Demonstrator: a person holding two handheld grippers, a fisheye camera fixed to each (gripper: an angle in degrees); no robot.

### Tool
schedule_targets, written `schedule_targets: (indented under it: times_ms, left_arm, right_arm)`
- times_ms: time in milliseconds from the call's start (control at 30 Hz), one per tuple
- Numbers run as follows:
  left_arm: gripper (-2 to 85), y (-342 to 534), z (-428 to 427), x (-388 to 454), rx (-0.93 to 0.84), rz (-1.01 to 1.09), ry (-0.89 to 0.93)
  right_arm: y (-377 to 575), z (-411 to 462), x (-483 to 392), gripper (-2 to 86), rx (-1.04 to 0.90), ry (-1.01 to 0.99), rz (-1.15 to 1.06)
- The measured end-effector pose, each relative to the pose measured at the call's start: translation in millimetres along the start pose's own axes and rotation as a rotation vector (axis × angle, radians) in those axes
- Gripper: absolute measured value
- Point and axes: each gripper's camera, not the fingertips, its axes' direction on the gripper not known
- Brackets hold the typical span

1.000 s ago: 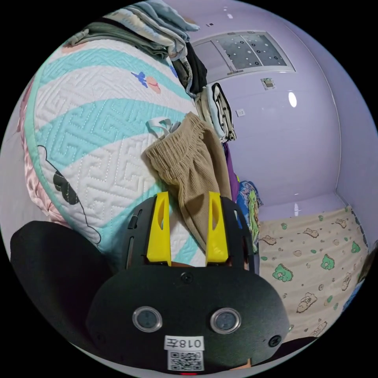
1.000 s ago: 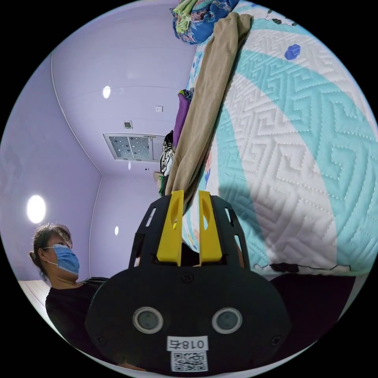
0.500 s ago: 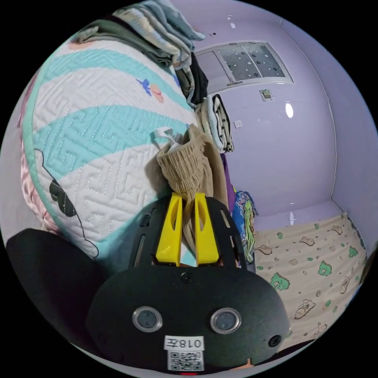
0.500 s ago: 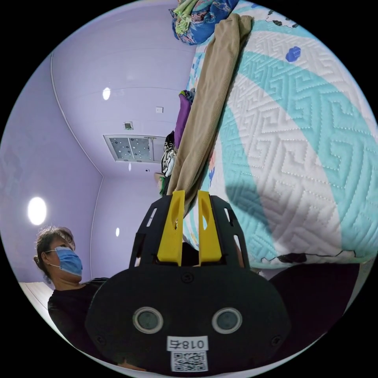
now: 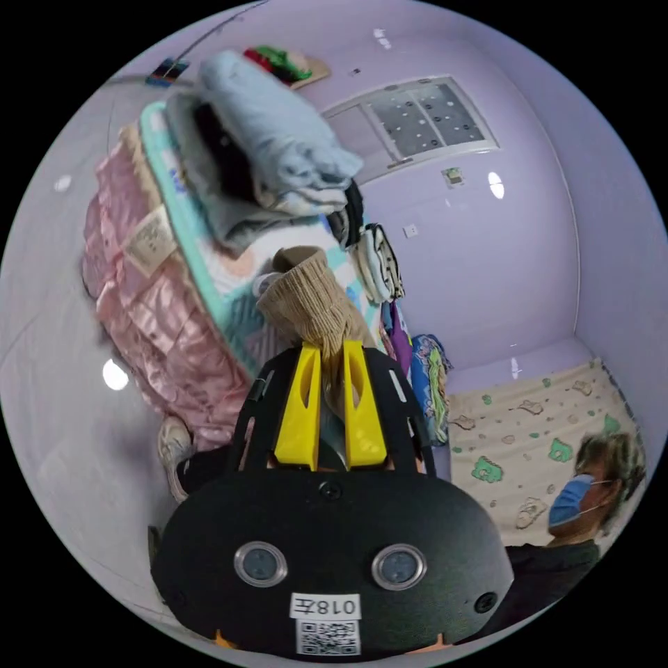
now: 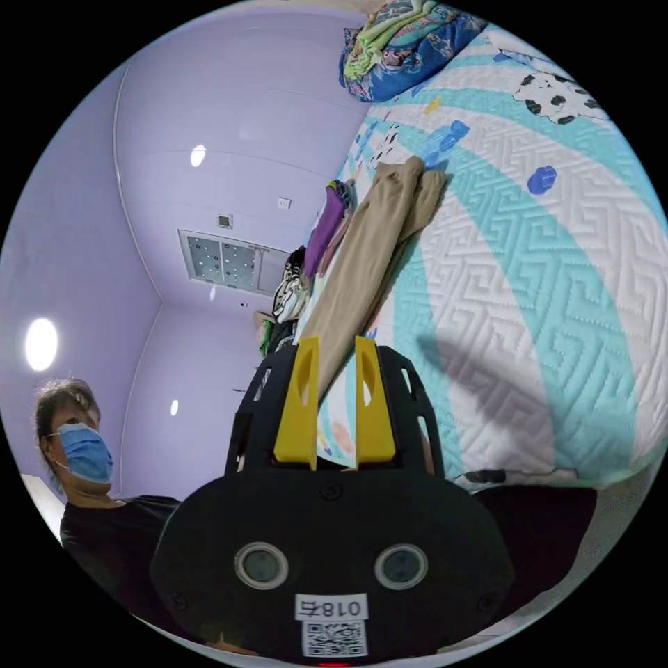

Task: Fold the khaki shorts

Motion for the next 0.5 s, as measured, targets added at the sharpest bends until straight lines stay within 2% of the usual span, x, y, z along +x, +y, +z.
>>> schedule_targets:
  times_ms: [100,233,367,500]
  left_arm:
    - [4.8,-0.7,7.9,-39.1,-0.068,-0.098,0.015]
    - [4.8,9.7,4.2,-59.4,0.001,-0.168,0.064]
    - [4.9,8.8,-3.5,-64.7,0.008,-0.181,0.069]
    - [4.9,-1.0,-8.7,-60.0,-0.005,-0.159,0.043]
  right_arm:
    - [-25.0,21.0,9.7,10.7,-0.001,0.045,0.018]
    - [-59.4,31.1,10.3,11.3,0.106,0.117,0.005]
    - [-100.2,39.6,30.9,12.4,0.181,0.21,0.088]
    - [-129.5,58.7,61.9,12.8,0.172,0.153,0.191]
